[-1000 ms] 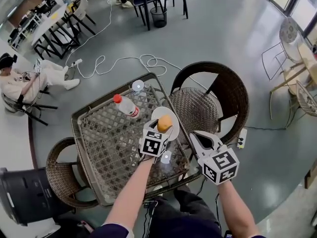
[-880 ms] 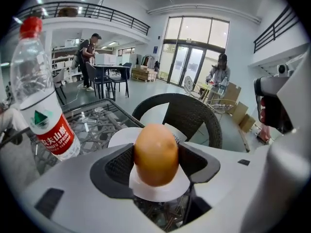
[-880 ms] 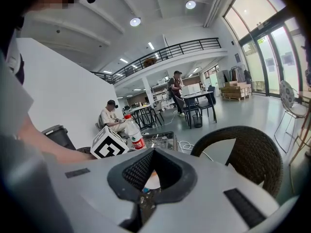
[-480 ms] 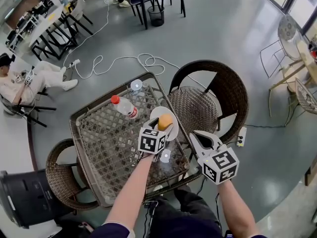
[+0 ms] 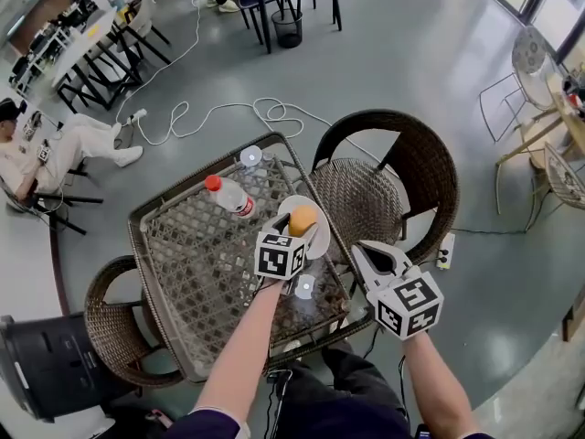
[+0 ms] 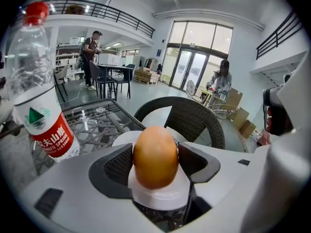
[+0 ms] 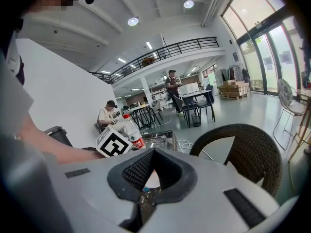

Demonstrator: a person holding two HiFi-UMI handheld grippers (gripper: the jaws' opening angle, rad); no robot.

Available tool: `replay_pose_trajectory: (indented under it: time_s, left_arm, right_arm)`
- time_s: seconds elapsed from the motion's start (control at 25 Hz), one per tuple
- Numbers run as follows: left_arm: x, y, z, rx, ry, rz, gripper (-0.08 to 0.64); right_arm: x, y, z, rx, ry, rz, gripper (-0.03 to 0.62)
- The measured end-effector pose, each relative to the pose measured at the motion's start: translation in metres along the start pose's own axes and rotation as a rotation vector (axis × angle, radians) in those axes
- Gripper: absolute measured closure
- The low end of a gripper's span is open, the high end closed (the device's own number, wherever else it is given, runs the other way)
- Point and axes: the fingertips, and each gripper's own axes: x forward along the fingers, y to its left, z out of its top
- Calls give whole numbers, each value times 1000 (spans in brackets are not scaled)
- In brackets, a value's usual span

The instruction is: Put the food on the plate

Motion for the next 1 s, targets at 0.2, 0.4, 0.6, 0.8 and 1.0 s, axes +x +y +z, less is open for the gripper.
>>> replay_pose_trajectory:
  time_s: [0.2, 0.4, 0.6, 0.8, 1.0]
  left_arm:
    - [-2, 0, -6, 43, 25, 9, 250]
    - [-4, 1, -10, 43, 36, 12, 239]
    - [-11, 2, -10, 39, 40, 27, 239]
    - [-26, 1, -12, 44, 34, 26, 239]
    - [-53, -21, -8, 66, -6, -26, 241]
  right_arm:
    - [0, 5, 0, -3, 0, 14, 588]
    - [-1, 5, 1, 3, -7, 11, 588]
    - [-5, 6, 5, 15, -14, 6, 588]
    - [-6, 11, 9, 18, -26, 6, 588]
    - [-8, 19, 16, 22, -44, 0, 588]
